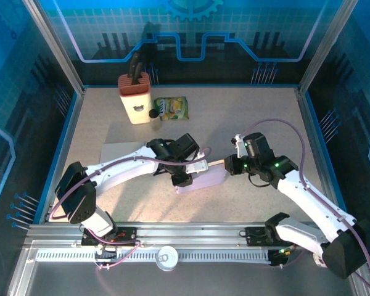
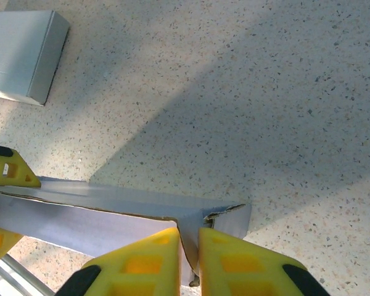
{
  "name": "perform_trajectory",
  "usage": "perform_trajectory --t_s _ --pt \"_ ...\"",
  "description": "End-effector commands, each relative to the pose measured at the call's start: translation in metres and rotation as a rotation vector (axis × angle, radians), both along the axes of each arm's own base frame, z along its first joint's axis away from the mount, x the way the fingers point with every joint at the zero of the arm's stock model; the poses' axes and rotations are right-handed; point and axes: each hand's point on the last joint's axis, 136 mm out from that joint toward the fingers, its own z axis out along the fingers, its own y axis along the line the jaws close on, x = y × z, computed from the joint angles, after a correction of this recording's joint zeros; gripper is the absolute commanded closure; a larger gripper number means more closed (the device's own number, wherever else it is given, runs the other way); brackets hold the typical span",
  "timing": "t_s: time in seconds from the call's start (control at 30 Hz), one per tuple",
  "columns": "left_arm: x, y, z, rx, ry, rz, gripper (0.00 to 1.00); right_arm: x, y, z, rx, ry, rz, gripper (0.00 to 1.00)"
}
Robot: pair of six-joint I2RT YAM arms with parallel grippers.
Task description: Fold the paper box
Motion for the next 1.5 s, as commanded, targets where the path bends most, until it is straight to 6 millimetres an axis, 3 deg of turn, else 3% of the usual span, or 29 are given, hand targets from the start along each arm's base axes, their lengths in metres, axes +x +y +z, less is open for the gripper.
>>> perform_trajectory --t_s 0.0,0.43,0.9,1.07,1.27,1.47 --pt "-0.004 -0.001 0.000 -0.004 0.038 -0.007 0.66 0.003 0.002 0.014 -0.011 -0.046 0.006 0.87" --pt "-0.001 -0.003 0.001 -0.015 0.038 0.009 0.65 0.003 -0.003 0.008 -0.118 -0.093 -0.024 1.00" --pt "0.008 -0.002 0.007 -0.054 0.045 0.064 0.63 -0.003 -0.009 -0.011 -0.196 -0.179 -0.069 1.00" --pt "0.011 -0.003 0.006 -0.060 0.037 0.089 0.60 -0.006 -0.005 -0.016 -0.201 -0.199 -0.077 1.00" --pt "0.017 -0.004 0.017 -0.119 -0.017 0.135 0.50 -0.011 -0.006 -0.017 -0.225 -0.236 -0.103 1.00" --pt "0.018 0.000 0.031 -0.160 -0.062 0.171 0.47 -0.012 -0.007 -0.012 -0.219 -0.250 -0.123 1.00"
